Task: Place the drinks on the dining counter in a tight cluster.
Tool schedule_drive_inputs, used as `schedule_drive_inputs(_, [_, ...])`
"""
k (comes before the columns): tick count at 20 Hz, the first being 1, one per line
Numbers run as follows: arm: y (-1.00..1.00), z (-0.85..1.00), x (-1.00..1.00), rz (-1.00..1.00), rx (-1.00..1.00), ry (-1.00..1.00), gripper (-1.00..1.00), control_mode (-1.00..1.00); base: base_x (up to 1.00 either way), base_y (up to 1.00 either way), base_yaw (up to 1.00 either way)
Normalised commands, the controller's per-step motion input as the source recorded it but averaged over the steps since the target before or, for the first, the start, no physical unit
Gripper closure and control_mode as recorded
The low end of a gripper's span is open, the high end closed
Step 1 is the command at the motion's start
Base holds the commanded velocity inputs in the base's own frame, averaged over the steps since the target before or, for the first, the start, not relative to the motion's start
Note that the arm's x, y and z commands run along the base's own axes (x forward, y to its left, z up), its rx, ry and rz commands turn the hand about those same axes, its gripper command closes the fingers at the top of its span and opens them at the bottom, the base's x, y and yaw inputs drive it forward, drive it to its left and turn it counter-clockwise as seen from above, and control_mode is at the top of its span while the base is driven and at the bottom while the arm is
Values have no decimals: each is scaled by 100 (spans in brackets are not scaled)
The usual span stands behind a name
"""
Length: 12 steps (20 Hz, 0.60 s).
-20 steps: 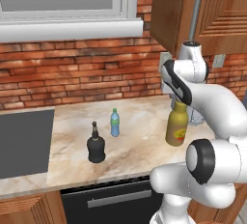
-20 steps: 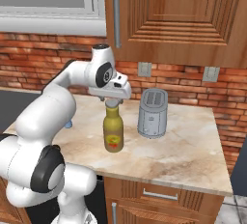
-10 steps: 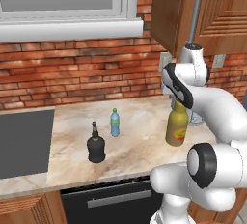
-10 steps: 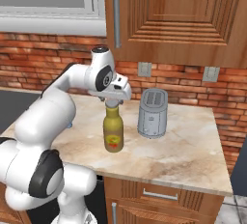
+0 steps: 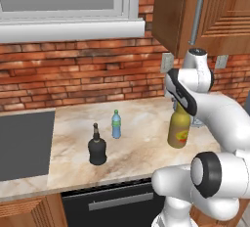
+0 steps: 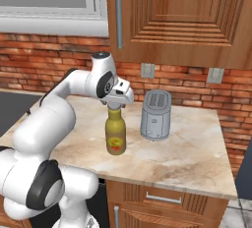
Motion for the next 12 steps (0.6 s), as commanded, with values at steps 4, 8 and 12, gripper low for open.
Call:
schedule_drive_inputs(4, [0, -4, 0, 0, 0, 0, -100, -100, 0, 0, 0])
schedule_drive_inputs(8, [0, -8, 0, 0, 0, 0, -100, -100, 0, 0, 0])
schedule_drive_inputs(12, [0, -15, 0, 0, 0, 0, -100, -100, 0, 0, 0])
